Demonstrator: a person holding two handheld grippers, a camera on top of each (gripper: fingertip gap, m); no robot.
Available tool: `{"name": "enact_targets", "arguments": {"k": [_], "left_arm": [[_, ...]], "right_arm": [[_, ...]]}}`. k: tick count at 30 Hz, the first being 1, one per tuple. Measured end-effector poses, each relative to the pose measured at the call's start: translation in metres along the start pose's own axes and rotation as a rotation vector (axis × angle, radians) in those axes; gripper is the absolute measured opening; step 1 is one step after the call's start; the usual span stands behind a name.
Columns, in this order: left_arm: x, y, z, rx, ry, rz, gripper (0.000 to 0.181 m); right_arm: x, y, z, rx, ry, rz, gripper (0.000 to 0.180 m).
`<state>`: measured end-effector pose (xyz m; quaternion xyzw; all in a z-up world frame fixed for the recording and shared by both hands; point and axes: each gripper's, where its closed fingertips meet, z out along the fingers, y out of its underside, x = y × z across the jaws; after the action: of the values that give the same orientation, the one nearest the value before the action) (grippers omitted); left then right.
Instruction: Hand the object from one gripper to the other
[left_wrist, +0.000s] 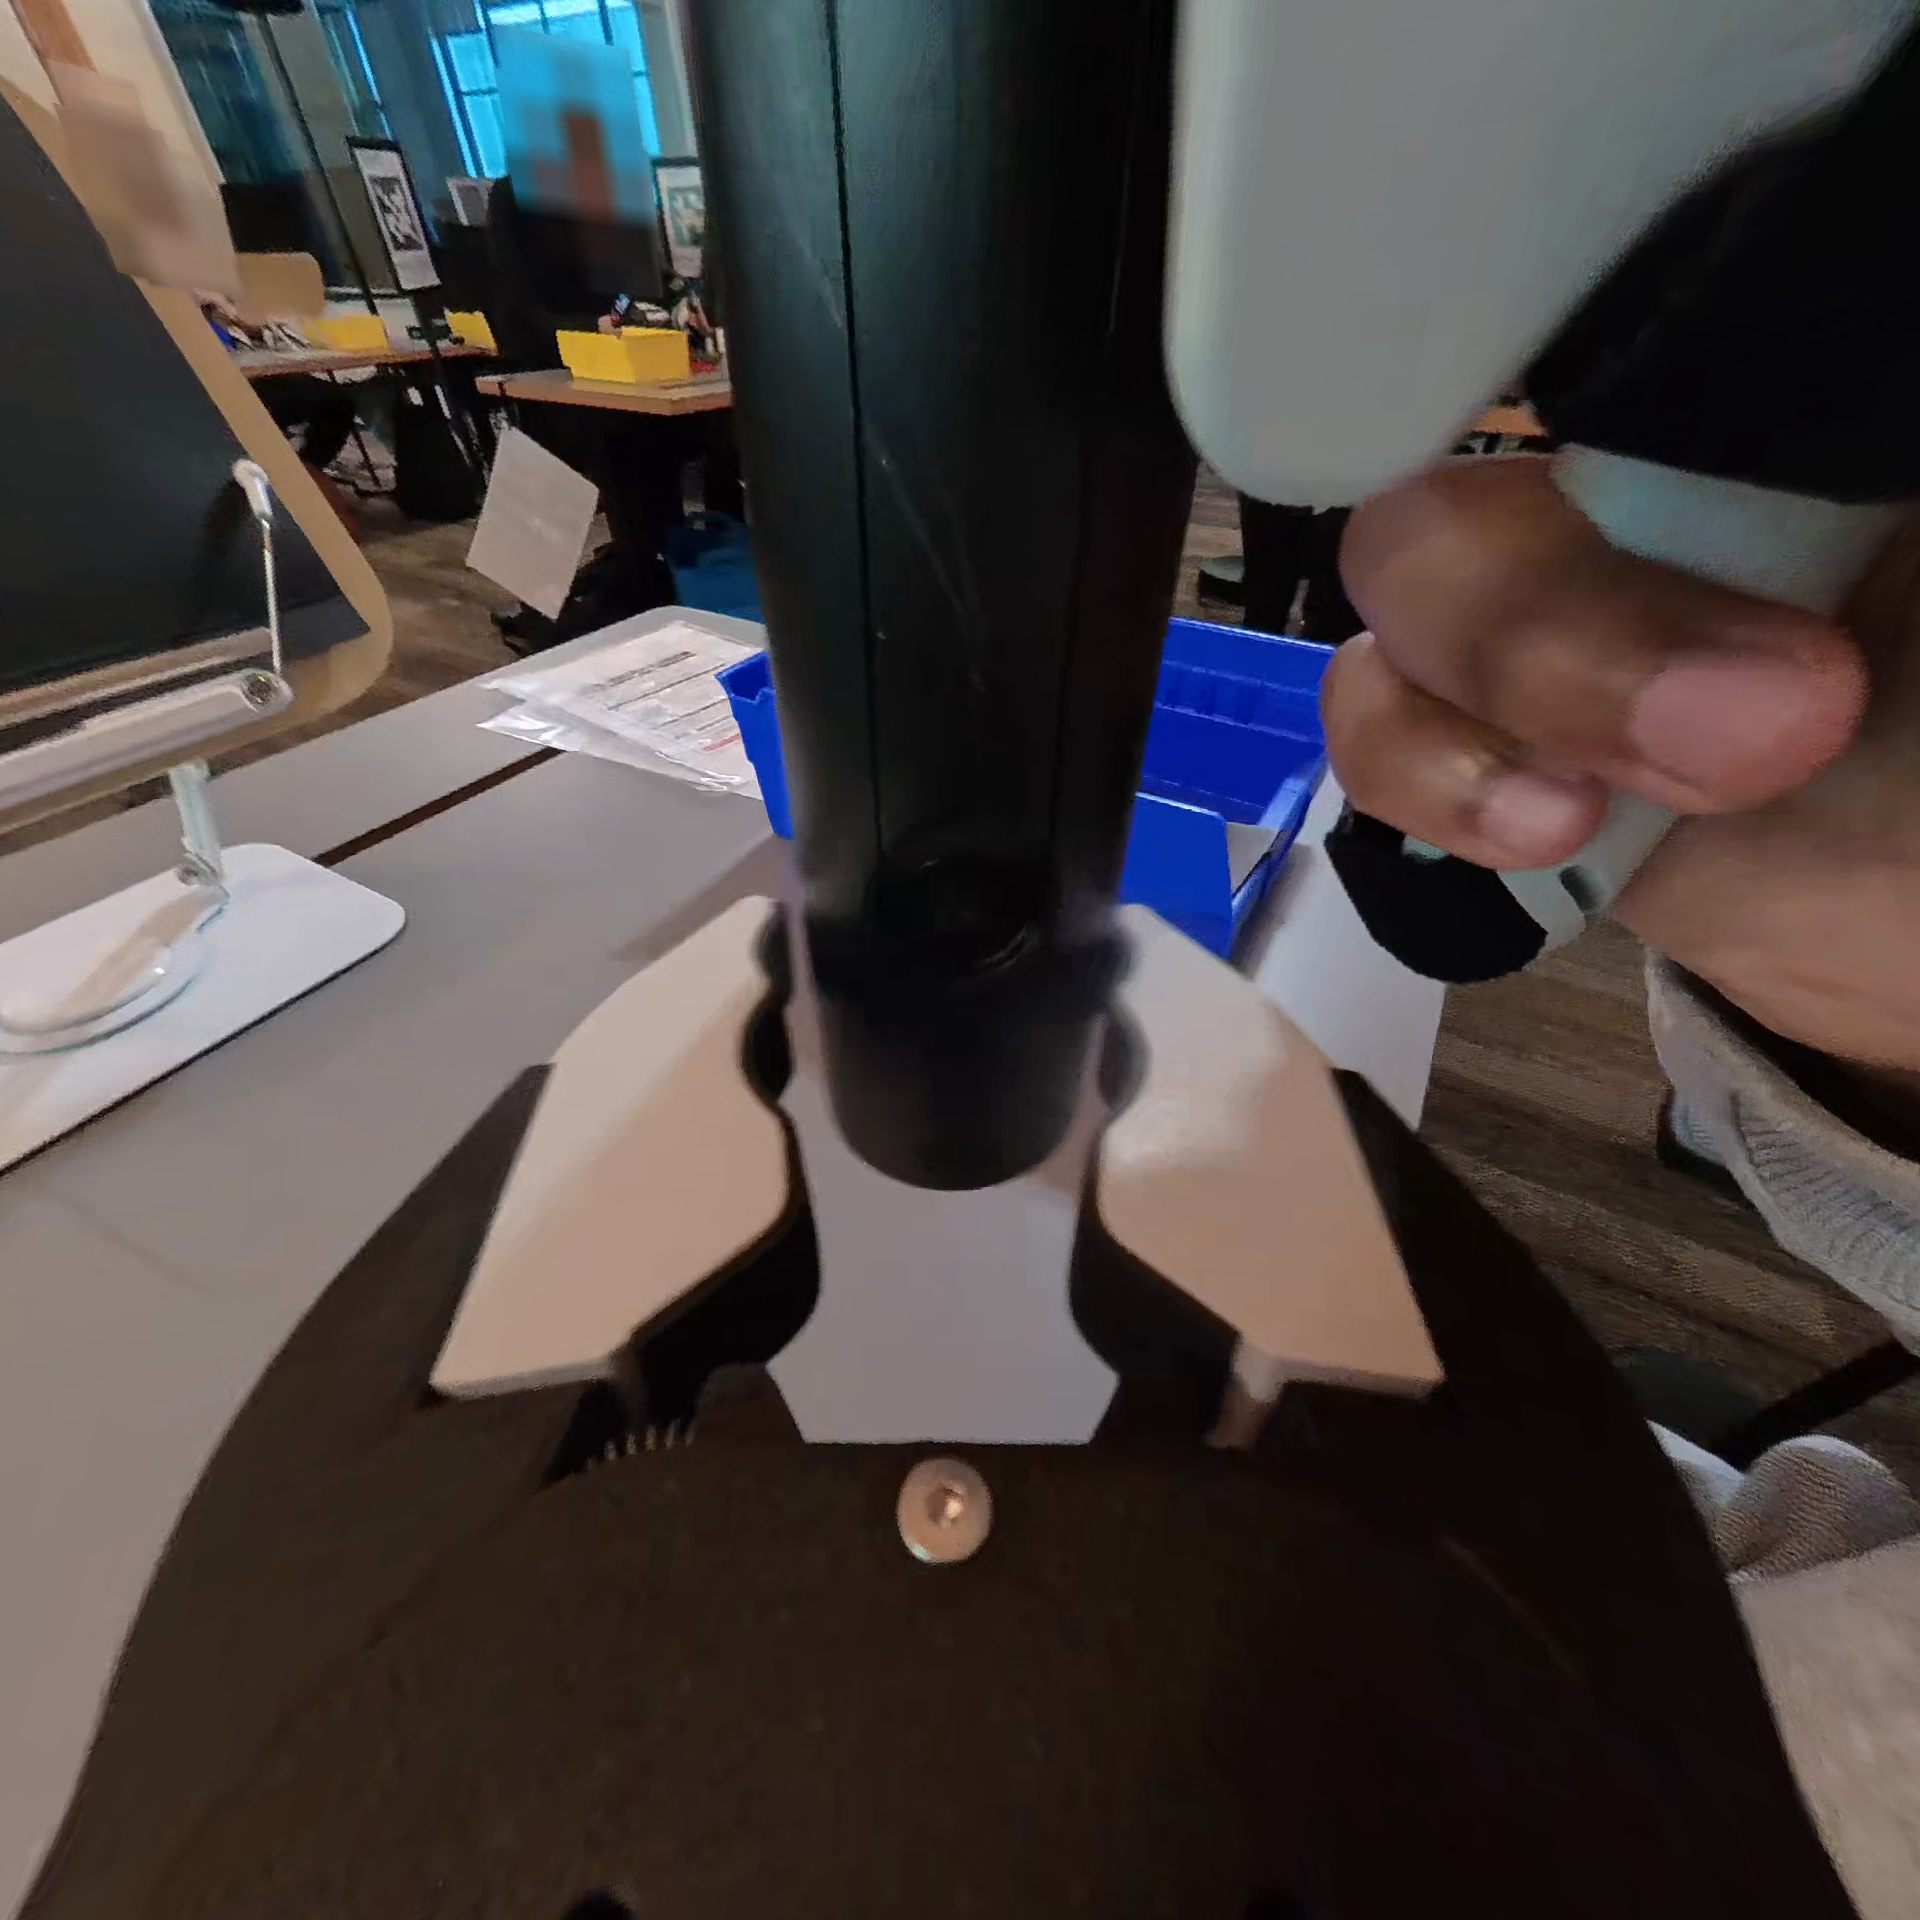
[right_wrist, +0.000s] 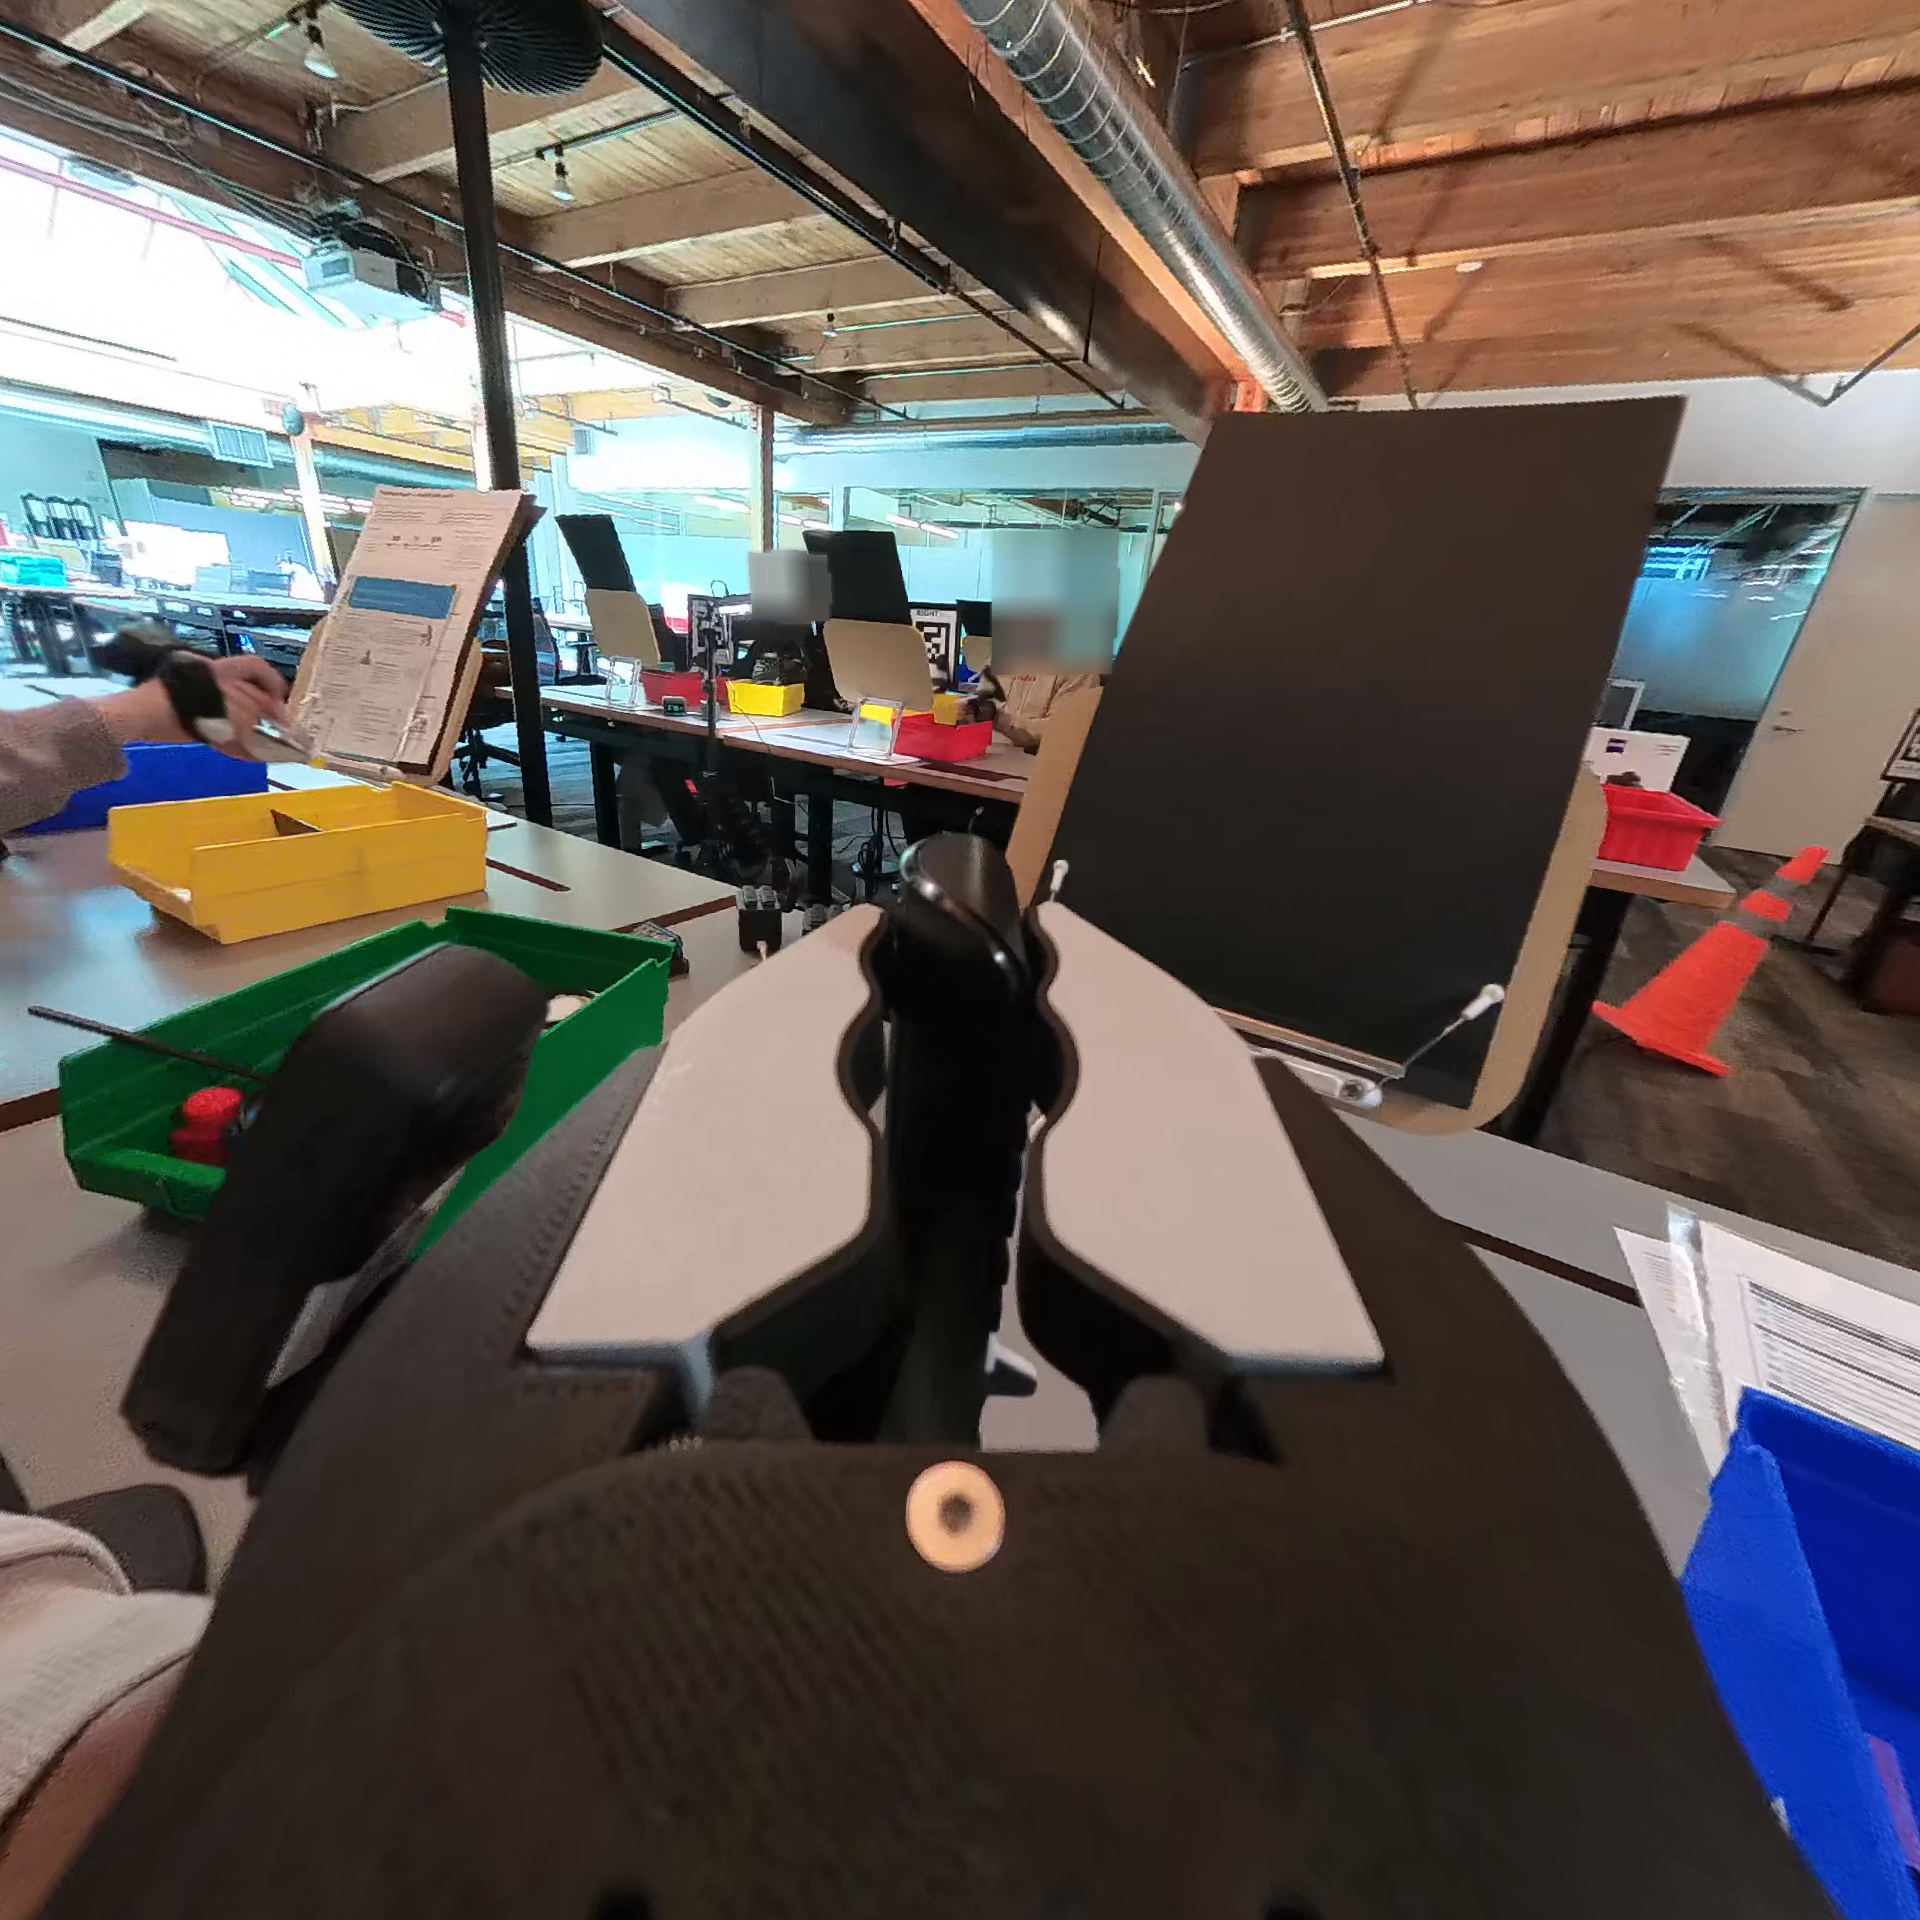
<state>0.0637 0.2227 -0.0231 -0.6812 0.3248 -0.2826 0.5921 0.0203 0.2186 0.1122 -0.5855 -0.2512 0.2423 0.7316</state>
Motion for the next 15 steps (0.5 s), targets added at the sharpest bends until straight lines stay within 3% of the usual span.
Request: {"name": "enact_targets", "arguments": {"k": [3,7,8,10,15], "left_arm": [[-0.004,0.003,-0.001,-0.014,0.02,-0.016,0.051],[0.002,0.004,0.0,-0.019,0.073,-0.05,0.051],[0.003,0.004,0.0,-0.019,0.095,-0.071,0.051],[0.005,0.002,-0.001,-0.009,0.143,-0.121,0.051],[0.018,-0.01,-0.008,0.019,0.36,-0.26,0.051]], "right_arm": [[-0.002,0.002,0.001,-0.006,-0.014,0.006,0.024],[-0.005,-0.003,0.0,0.005,-0.086,0.022,0.057],[-0.007,-0.007,0.0,0.011,-0.123,0.015,0.077],[-0.008,-0.018,-0.004,0.034,-0.181,0.001,0.093],[0.0,-0.055,-0.03,0.153,-0.389,-0.02,0.094]]}}
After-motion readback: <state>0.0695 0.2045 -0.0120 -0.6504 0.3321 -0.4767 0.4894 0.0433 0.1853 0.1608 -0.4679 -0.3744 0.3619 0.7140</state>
